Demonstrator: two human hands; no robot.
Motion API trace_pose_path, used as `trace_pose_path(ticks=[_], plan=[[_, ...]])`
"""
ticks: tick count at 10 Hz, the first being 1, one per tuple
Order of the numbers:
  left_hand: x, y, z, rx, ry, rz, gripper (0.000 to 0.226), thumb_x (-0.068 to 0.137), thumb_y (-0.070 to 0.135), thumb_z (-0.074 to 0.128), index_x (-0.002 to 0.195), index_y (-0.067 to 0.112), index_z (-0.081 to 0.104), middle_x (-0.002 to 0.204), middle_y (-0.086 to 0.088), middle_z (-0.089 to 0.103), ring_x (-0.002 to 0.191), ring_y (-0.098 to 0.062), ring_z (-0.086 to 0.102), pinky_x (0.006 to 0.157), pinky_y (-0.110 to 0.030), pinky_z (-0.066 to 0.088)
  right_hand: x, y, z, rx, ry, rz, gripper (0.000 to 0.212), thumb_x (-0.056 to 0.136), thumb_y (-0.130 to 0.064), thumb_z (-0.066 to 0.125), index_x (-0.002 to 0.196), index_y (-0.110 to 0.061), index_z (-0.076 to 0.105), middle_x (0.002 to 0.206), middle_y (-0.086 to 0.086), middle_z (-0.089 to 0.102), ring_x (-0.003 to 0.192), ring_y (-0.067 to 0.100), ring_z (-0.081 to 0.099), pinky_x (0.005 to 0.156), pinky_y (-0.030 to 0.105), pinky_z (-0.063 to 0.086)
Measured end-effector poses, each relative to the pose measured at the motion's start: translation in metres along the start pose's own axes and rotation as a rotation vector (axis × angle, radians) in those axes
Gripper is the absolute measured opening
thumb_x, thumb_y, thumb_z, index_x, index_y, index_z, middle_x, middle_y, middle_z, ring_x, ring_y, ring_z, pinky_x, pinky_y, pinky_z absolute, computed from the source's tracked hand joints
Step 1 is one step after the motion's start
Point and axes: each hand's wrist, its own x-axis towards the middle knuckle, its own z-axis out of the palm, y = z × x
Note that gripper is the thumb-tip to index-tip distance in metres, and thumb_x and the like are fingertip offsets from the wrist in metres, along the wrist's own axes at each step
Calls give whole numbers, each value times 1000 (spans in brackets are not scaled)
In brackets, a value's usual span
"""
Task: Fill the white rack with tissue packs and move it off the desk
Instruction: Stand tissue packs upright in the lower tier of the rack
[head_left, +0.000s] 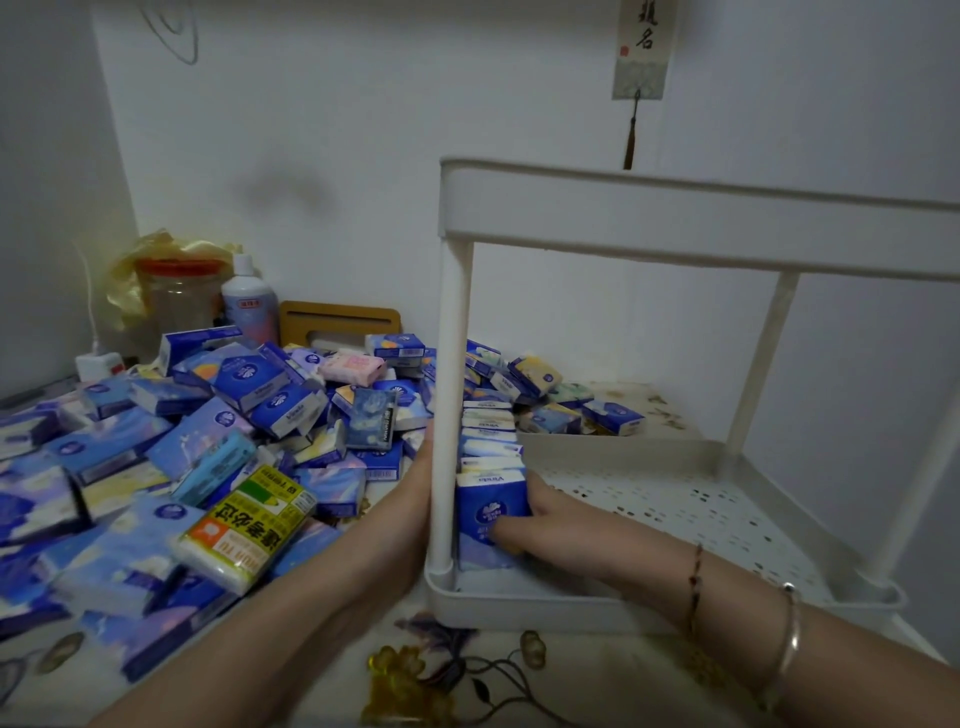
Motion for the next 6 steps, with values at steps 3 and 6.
trace_pose_path(ticks=[3,6], plan=[[12,40,-62,609,9,154,33,86,46,65,111,27,57,128,4,56,111,-11,51,100,-32,37,-23,-14,-16,26,422,-358,46,88,-5,55,127,-28,43,116,-22,47,104,-9,48,79,6,44],[56,46,-85,1598,120,250,82,83,54,61,148,27,18,153,-7,24,136,-33,31,108,-47,35,43,-74,-15,-362,353,-449,24,92,-7,46,105,-9,65,106,7,64,99,22,60,77,24,46]])
